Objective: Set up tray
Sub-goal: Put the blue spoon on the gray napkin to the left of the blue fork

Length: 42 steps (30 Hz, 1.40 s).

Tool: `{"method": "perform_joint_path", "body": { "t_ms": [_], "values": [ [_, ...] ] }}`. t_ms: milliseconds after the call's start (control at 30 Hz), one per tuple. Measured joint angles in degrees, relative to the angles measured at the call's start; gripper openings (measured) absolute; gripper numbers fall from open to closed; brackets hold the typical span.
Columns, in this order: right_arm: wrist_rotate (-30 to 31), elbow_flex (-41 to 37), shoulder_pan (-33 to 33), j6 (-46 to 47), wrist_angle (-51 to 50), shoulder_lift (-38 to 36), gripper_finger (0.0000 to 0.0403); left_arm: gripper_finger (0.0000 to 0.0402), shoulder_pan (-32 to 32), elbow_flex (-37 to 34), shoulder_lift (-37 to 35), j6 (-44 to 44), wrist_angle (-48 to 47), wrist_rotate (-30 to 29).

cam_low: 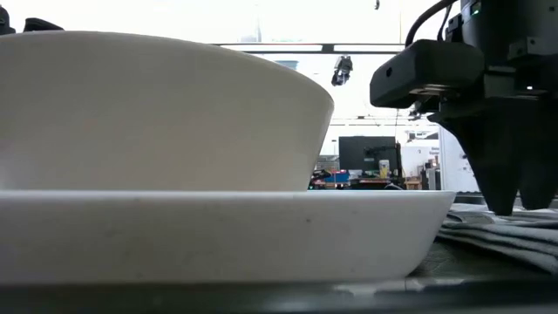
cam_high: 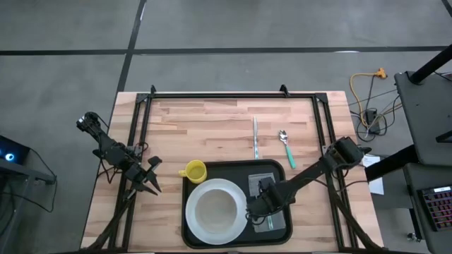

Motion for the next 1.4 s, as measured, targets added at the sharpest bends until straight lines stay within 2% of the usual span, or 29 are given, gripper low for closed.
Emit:
{"method": "perform_joint_path", "body": {
  "t_ms": [433, 700, 1067, 1400],
  "values": [
    [-0.08, 0.10, -1.30, -14.43, 4.11, -0.99, 0.0096, 0.0048, 0.02, 0.00, 0.00, 0.00, 0.00, -0.02],
    [0.69, 0.11, -3.44, -10.66, 3.84, -2.08, 0.0084, 0.0048, 0.02, 0.00, -0.01, 0.01, 0.01, -0.02],
    [5.43, 0.00, -6.44, -13.02, -1.81, -7.99, 0.0075, 0.0048, 0.02, 0.00, -0.01, 0.01, 0.01, -0.02],
    [6.66, -5.97, -9.95, -15.28, -6.30, -15.51, 0.0087, 0.0048, 0.00, 0.00, 0.02, 0.01, 0.00, -0.02]
  ]
}}
